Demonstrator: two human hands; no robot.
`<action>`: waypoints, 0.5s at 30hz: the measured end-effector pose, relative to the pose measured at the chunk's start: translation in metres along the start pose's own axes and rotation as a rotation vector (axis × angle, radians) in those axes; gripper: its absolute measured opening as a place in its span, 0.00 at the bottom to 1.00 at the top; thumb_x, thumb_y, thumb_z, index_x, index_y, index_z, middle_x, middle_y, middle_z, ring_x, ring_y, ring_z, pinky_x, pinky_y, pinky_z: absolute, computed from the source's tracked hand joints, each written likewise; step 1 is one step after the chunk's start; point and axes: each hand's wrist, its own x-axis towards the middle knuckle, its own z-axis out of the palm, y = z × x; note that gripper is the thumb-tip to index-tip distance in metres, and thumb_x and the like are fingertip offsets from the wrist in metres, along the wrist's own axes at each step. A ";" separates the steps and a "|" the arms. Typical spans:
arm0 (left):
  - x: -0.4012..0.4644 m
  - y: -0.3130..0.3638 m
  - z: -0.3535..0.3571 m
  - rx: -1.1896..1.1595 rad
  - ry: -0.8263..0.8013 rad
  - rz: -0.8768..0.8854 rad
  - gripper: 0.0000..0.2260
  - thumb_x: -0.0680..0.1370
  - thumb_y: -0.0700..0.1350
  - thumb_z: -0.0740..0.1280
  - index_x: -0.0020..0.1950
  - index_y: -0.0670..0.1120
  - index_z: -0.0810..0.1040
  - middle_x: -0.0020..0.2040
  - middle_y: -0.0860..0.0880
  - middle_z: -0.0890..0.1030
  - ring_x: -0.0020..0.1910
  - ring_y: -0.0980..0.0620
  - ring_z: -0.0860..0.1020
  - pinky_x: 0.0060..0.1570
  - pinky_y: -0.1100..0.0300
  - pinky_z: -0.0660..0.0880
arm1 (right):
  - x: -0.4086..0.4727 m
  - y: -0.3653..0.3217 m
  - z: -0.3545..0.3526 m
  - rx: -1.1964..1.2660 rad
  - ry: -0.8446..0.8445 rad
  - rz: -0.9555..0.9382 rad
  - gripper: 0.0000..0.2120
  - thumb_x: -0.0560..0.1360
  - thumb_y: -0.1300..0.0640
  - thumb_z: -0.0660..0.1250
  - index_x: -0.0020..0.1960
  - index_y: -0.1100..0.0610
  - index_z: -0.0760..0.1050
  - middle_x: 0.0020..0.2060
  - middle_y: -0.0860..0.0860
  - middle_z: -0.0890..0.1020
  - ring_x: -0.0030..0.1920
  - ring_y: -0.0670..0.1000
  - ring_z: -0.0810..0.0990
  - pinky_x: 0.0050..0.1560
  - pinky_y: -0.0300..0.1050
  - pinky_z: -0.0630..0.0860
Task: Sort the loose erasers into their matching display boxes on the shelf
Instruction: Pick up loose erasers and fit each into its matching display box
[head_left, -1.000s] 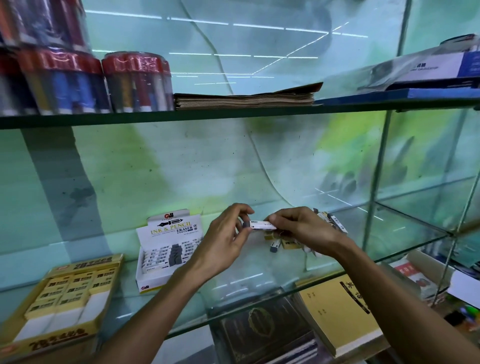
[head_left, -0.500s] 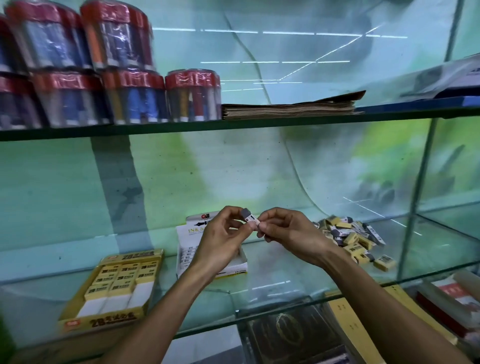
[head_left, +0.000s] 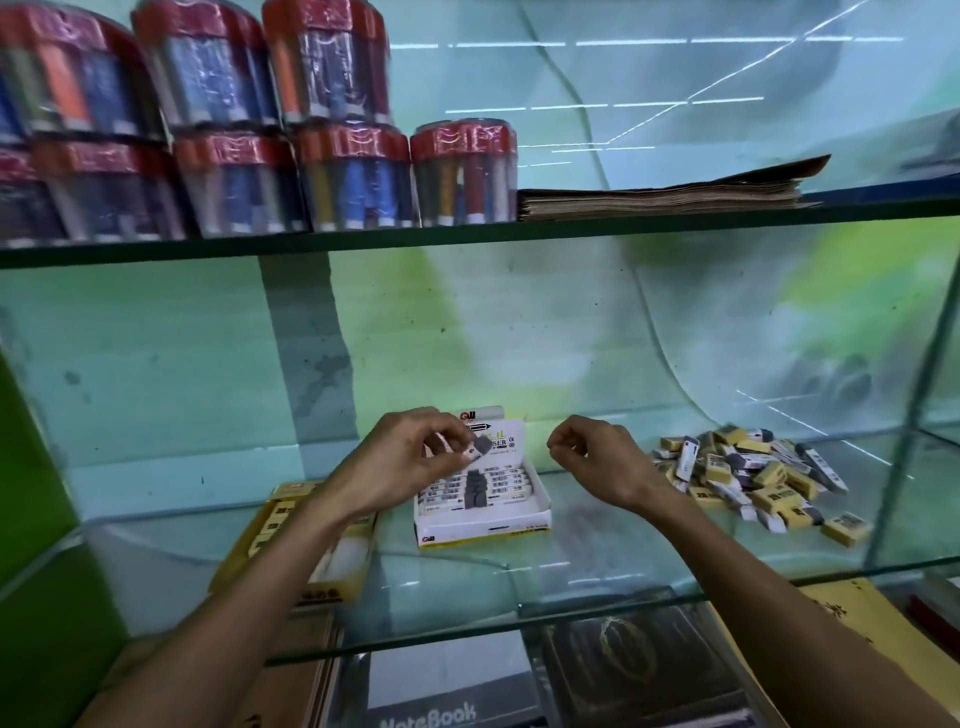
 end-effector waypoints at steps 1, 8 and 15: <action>0.000 -0.003 0.000 0.089 -0.048 0.022 0.05 0.75 0.45 0.74 0.51 0.48 0.84 0.46 0.55 0.82 0.41 0.60 0.79 0.41 0.65 0.76 | 0.001 -0.001 0.001 -0.006 -0.001 -0.004 0.04 0.76 0.59 0.67 0.49 0.55 0.80 0.42 0.48 0.82 0.41 0.45 0.76 0.38 0.24 0.67; 0.003 -0.013 0.014 0.348 -0.224 -0.024 0.08 0.73 0.41 0.74 0.51 0.48 0.83 0.38 0.59 0.77 0.39 0.58 0.76 0.40 0.66 0.72 | 0.006 0.000 0.003 -0.021 -0.008 -0.006 0.04 0.77 0.58 0.67 0.49 0.54 0.80 0.42 0.46 0.81 0.40 0.41 0.75 0.38 0.26 0.67; 0.009 -0.023 0.024 0.489 -0.288 -0.092 0.09 0.72 0.38 0.70 0.50 0.48 0.82 0.46 0.52 0.83 0.44 0.55 0.79 0.44 0.60 0.76 | 0.005 0.005 -0.003 -0.020 -0.003 -0.004 0.03 0.77 0.58 0.67 0.45 0.51 0.78 0.41 0.45 0.81 0.40 0.38 0.76 0.39 0.26 0.70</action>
